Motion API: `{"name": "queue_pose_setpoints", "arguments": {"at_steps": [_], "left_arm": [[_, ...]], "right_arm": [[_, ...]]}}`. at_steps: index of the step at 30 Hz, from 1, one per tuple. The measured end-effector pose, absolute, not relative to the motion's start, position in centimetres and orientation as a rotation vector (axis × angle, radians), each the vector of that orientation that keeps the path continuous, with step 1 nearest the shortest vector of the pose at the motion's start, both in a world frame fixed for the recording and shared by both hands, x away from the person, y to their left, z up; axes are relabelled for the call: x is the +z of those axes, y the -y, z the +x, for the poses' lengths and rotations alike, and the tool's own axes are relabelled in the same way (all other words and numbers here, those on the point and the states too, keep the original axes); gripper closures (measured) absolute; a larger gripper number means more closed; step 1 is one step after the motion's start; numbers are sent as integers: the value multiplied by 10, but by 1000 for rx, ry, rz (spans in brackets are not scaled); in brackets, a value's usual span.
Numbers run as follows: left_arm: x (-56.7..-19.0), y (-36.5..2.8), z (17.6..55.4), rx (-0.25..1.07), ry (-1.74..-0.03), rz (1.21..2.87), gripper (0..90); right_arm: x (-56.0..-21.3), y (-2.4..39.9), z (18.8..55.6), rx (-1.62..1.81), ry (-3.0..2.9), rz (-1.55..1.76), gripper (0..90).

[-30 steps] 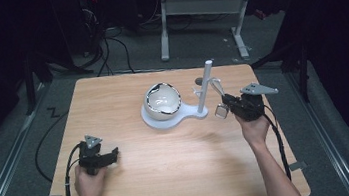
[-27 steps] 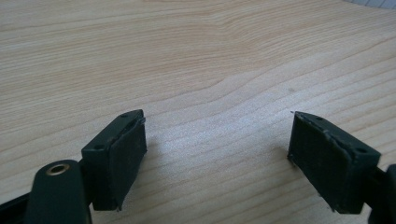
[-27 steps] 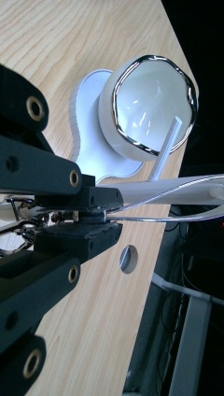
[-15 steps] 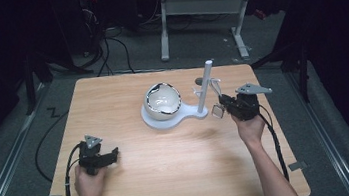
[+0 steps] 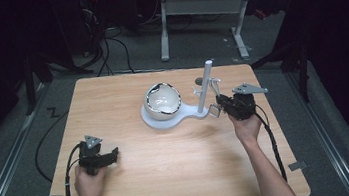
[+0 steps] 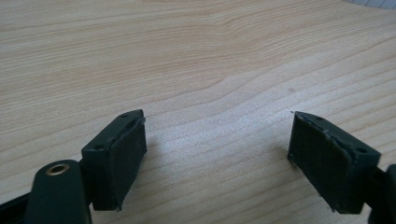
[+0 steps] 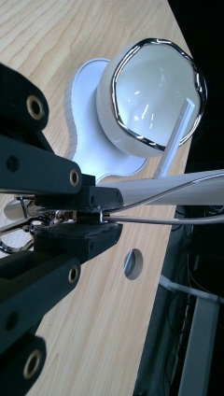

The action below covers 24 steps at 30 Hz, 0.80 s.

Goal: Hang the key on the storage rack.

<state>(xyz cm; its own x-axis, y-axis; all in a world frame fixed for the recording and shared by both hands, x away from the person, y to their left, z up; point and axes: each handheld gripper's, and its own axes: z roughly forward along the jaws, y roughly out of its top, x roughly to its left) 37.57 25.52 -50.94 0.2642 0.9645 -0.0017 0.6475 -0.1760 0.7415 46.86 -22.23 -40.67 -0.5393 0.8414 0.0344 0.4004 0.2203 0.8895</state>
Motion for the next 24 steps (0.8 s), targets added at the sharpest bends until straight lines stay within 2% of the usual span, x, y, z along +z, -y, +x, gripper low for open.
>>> {"name": "queue_pose_setpoints", "arguments": {"at_steps": [24], "left_arm": [[-509,-255,376,644,-1456,1907,195]], "right_arm": [[-415,215,475,1299,-2034,1172,792]]}}
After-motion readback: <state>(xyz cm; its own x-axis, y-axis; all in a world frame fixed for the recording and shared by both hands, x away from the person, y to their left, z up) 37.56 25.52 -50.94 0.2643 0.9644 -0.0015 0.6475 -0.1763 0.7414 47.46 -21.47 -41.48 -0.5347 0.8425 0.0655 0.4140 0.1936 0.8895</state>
